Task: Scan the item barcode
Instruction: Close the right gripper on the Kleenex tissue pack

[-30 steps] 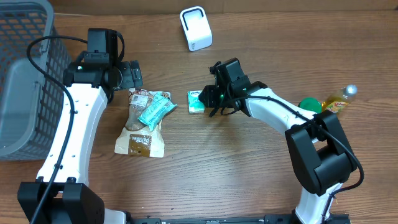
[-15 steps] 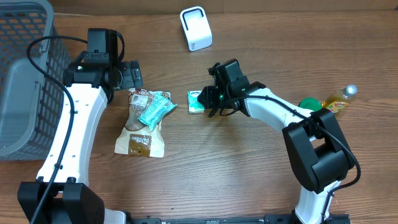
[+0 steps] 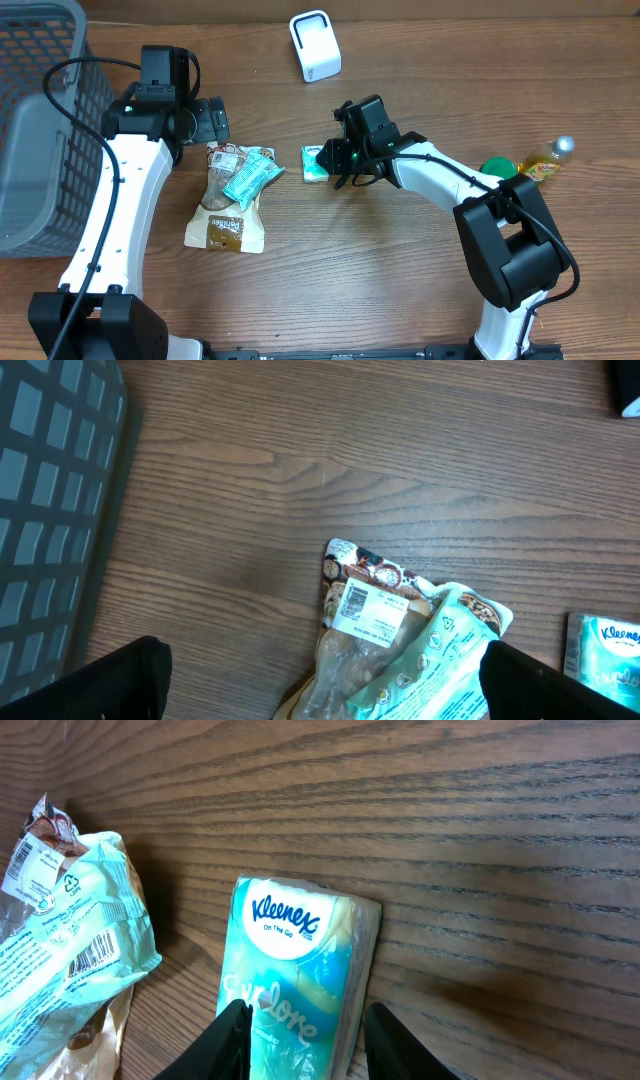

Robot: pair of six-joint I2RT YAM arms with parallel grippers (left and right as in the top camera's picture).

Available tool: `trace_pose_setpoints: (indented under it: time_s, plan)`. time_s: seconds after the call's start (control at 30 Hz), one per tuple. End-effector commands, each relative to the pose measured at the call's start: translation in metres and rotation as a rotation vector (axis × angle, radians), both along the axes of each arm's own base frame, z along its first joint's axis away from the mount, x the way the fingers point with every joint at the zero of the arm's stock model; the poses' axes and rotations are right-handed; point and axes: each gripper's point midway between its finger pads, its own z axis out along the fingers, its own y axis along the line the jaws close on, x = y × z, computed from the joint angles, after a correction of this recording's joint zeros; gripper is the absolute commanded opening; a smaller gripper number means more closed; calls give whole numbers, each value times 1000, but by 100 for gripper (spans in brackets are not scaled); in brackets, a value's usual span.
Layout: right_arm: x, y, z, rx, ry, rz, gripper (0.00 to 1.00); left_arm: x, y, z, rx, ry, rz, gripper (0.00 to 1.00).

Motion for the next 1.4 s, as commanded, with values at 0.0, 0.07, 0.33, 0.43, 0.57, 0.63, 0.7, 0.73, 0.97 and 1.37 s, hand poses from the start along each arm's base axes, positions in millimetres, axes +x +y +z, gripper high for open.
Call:
trace_pose_setpoints:
  time_s: [0.0, 0.07, 0.33, 0.43, 0.57, 0.63, 0.7, 0.73, 0.97, 1.37]
  plan:
    - [-4, 2, -7, -1, 12, 12, 34, 1, 4, 6, 17, -16, 1, 99]
    - [-4, 2, -7, -1, 12, 12, 34, 1, 4, 6, 17, -16, 1, 100]
    - [-4, 2, -6, 1, 13, 10, 45, 1, 4, 6, 17, -16, 1, 100]
    - [-4, 2, -6, 2, 11, 10, 44, 1, 4, 6, 17, -16, 1, 99]
    - [-4, 2, -6, 2, 11, 10, 44, 1, 4, 6, 17, -16, 1, 99]
    - [-4, 2, -7, 1, 11, 10, 40, 1, 4, 6, 17, -16, 1, 100]
    - [-4, 2, -8, 0, 15, 10, 40, 1, 4, 6, 17, -16, 1, 100]
    - [-4, 2, -9, -1, 17, 10, 39, 1, 4, 6, 17, -16, 1, 100]
    - [-5, 2, -10, -2, 20, 10, 39, 1, 4, 6, 17, -16, 1, 100]
    - [-5, 2, -16, -5, 27, 10, 39, 1, 4, 6, 17, -16, 1, 100]
